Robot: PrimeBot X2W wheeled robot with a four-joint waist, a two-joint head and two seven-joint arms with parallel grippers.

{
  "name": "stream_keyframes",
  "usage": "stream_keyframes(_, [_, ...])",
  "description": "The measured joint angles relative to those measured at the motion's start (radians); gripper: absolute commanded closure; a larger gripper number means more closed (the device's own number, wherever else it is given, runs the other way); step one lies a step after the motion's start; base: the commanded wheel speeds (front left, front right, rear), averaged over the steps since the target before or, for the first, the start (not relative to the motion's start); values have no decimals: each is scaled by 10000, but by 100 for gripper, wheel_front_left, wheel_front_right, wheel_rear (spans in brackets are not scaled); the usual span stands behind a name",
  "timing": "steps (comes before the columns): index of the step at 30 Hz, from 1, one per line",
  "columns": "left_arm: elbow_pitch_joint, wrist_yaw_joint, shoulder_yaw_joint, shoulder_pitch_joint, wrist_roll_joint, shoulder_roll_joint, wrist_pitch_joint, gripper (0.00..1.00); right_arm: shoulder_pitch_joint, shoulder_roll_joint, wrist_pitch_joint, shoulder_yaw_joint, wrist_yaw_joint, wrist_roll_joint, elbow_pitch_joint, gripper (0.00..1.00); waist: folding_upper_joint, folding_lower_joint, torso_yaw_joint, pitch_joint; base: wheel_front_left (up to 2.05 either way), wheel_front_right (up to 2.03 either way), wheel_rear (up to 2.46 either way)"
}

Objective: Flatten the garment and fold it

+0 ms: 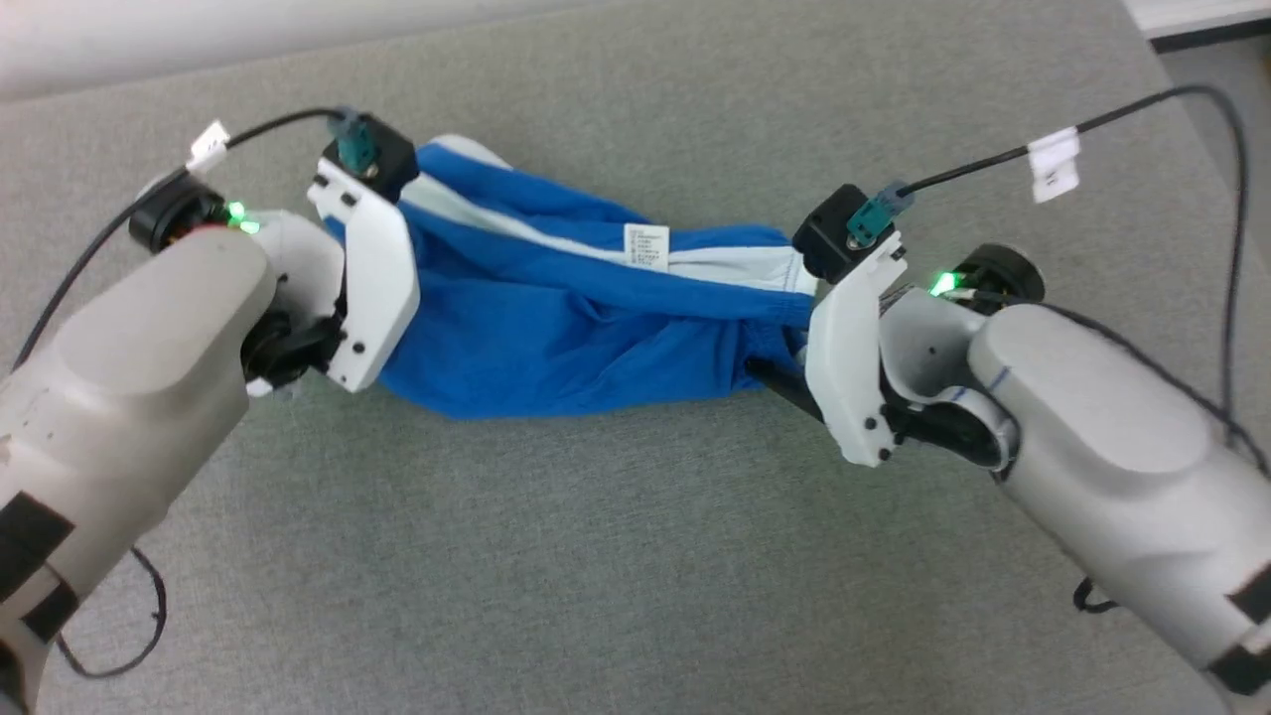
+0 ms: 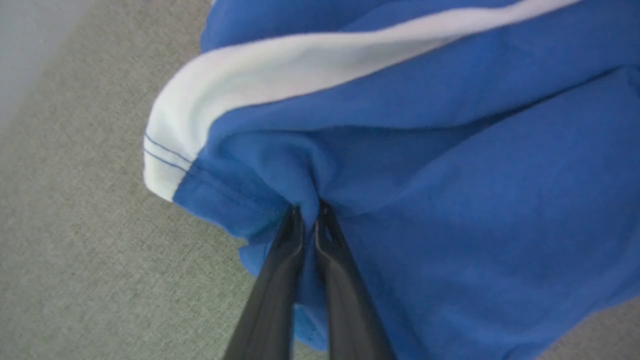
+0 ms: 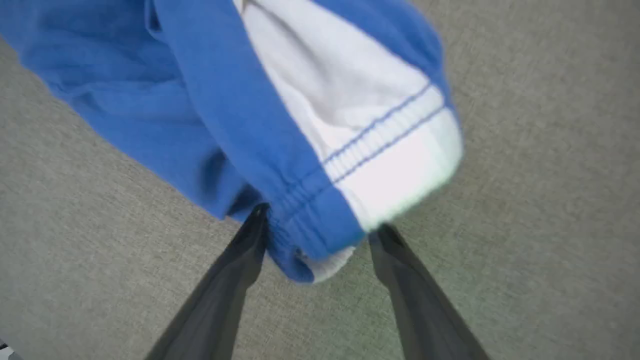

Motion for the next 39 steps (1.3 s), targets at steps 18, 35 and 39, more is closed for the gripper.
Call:
stream_keyframes(18, [77, -13, -19, 277, -270, 140, -1628, 100, -97, -968, -3149, 1555, -13, 976, -401, 100, 0, 0, 316, 15, 0, 0, 0])
stream_keyframes(35, [-3613, 1237, -12, 3625, -165, 1557, -3244, 100, 2466, -4251, -3850, 2033, -10, 1572, -3306, 100, 0, -3, 1114, -1415, 0, 0, 0])
stream_keyframes(39, [-3632, 1870, -8, 4324, -174, 1323, -3776, 100, 3126, -4370, -3833, 1971, -10, 1557, -3170, 100, 0, -3, 1376, -1549, 0, 0, 0])
